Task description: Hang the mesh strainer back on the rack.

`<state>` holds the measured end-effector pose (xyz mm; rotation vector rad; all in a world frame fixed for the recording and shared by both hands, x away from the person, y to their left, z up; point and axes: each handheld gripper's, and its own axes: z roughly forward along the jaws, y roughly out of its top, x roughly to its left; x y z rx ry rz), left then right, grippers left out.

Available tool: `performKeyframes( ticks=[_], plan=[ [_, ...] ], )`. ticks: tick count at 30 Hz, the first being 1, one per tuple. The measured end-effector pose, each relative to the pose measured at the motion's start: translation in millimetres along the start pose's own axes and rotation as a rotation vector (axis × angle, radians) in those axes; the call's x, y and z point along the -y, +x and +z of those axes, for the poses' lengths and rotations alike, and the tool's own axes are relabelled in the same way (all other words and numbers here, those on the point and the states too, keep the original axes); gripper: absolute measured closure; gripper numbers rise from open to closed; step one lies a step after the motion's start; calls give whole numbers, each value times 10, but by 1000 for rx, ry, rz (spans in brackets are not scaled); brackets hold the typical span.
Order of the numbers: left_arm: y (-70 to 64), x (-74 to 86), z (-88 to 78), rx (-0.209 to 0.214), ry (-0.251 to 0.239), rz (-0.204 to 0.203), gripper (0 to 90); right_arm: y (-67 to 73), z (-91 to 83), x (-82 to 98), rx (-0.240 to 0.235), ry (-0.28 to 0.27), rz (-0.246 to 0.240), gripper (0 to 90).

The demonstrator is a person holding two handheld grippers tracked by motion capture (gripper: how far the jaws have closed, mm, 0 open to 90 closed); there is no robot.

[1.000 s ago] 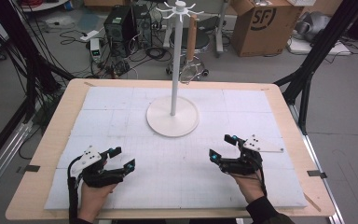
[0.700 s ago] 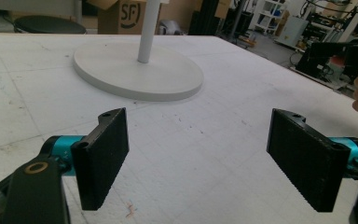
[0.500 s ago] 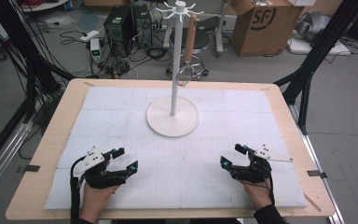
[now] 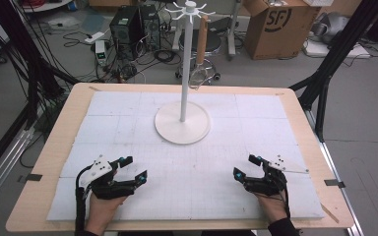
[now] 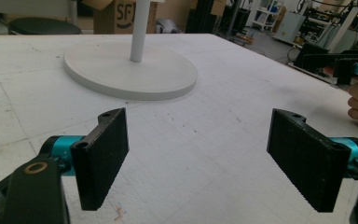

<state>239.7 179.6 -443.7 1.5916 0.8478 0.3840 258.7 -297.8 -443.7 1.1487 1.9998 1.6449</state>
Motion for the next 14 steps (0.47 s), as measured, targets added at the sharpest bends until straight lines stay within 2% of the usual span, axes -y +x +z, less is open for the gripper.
performKeyframes(
  ticks=[9, 14],
  plan=[
    [1, 0, -2, -3, 1, 1, 211, 3, 11, 22, 3, 11, 8, 109],
    [1, 3, 4, -1, 12, 3, 211, 4, 16, 26, 12, 8, -11, 109]
  ],
)
